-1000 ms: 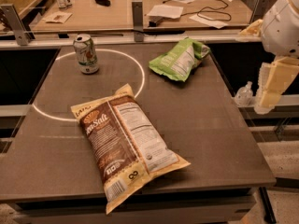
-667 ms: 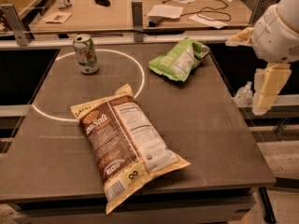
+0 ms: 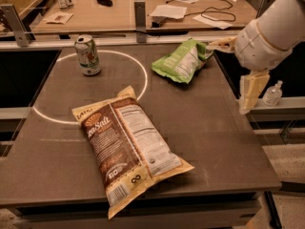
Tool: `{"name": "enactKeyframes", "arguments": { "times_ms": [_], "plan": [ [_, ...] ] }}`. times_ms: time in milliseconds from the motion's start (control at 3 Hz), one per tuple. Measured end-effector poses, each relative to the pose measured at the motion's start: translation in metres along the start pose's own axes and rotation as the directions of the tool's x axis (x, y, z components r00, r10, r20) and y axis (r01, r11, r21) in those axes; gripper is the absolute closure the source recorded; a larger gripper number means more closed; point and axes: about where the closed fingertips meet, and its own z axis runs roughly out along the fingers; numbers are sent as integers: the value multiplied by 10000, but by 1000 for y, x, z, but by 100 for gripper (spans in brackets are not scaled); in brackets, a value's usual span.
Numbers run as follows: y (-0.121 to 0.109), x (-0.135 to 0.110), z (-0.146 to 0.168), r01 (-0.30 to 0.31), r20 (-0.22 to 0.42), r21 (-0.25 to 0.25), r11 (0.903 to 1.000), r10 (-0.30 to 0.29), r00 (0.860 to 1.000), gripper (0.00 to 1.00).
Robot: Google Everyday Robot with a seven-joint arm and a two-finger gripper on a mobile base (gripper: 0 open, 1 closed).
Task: Move green rice chip bag near brown chip bag
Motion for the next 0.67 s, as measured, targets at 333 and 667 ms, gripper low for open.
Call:
{"name": "enactKeyframes", "arguments": {
  "times_ms": [333, 667],
  "plan": [
    [-25, -4, 23, 525, -38, -91, 9986, -525, 9986, 0],
    [-56, -7, 42, 895, -484, -404, 9952, -914, 9946, 0]
  ]
}}
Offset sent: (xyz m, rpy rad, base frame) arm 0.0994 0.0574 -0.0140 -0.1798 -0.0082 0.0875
